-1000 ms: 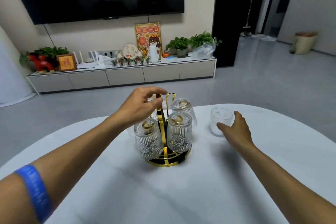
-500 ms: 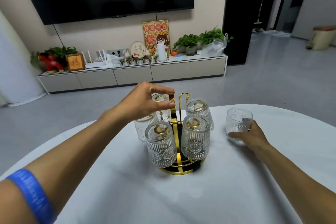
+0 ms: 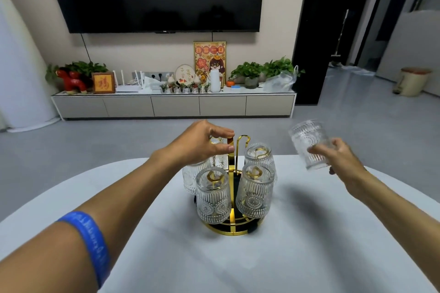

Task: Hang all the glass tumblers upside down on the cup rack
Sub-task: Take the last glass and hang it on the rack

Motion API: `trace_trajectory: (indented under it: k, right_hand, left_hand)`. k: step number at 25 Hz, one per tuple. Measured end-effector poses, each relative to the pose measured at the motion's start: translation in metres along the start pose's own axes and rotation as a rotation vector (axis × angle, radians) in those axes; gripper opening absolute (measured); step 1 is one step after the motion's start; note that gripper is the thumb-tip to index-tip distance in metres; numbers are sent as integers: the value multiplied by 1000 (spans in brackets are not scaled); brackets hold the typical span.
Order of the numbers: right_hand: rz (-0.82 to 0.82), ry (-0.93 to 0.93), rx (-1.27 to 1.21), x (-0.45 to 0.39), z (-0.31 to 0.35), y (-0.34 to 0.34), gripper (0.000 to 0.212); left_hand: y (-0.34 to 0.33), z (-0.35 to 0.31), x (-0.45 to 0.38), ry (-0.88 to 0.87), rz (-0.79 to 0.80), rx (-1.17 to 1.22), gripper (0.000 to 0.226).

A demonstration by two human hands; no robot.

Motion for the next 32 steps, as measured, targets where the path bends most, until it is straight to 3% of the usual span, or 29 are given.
trace_trajectory:
  k: [7,11,16,28,30,32]
  right_hand:
    - [111,161,44,-25,116,-23,86]
    - [23,304,195,-28,128,-62,74]
    - [112,425,478,-35,113,-118,79]
    - [321,286,722,-48,65,-170,46]
    - [327,267,720,-48,64,-169,51]
    - [388,242,743,-47,65,-164,73]
  left_hand:
    - [-1,4,-2,17,-8,11,50]
    - [-5,10,-1,-17,-32,57,50]
    - [-5,14,-1,-43,-45,69,49]
    - [-6,17,-5,-89,-66,85,47]
    - [-6,17,-5,-94,-69,79,47]
    - [-6,15,-5,-87,-64,68,48]
Point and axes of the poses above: each hand's wrist, its own x-axis away from the middle knuckle, its own y-axis out of the back of the hand, z = x × y, the point moved 2 cm from there along -x, towards the middle knuckle, and after that the axes turned 10 degrees about y, right-handed, at the moved point
